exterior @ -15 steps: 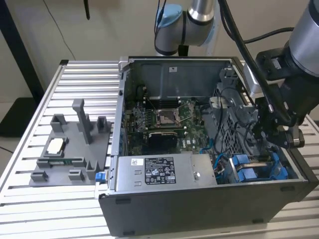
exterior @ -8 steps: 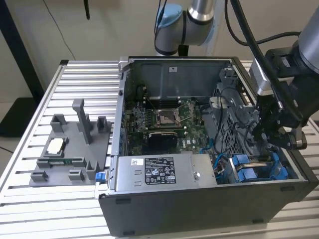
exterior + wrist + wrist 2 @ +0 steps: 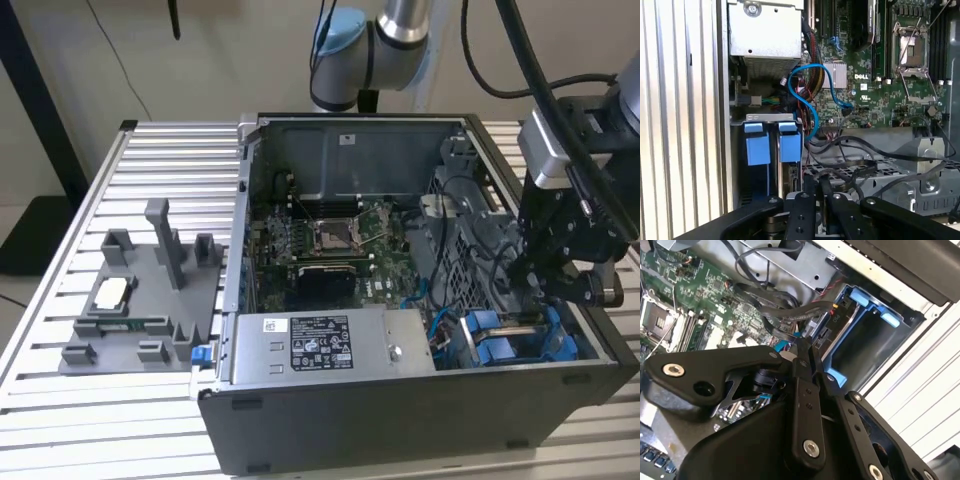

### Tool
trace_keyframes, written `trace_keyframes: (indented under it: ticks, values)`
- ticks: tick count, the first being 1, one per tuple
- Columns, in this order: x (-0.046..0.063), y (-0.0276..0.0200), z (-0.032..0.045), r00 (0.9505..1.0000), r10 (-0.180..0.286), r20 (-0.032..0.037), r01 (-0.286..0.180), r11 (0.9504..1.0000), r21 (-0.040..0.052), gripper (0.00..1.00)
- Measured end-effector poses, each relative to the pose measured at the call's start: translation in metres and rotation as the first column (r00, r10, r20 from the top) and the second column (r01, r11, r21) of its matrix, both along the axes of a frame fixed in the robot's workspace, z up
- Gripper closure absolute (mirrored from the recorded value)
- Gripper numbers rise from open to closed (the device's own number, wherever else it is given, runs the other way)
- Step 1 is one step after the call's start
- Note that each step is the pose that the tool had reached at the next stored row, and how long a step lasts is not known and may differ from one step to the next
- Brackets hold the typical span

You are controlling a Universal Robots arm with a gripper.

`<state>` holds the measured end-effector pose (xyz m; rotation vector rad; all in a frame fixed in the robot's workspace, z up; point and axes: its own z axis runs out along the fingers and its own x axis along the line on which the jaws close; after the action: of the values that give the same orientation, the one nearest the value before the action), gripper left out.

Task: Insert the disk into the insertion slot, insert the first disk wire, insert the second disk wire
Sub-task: 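Insert the second disk wire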

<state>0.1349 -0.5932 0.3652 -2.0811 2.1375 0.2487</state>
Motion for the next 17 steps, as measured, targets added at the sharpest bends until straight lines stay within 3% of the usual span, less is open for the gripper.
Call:
trace_keyframes:
  ticks: [3, 8, 16, 17]
  values:
    - [0.004, -0.0034, -0.0025, 0.9999, 0.000, -0.0116, 0.000, 1.0000, 0.0000, 0.84]
    - [0.007, -0.0038, -0.0108, 0.9999, 0.000, -0.0133, 0.000, 1.0000, -0.0001, 0.84]
    - [0.009, -0.0071, -0.0159, 0.9997, 0.000, -0.0253, 0.000, 1.0000, -0.0012, 0.84]
    - [0.011, -0.0095, -0.0188, 0.9997, 0.000, -0.0262, 0.000, 1.0000, -0.0011, 0.84]
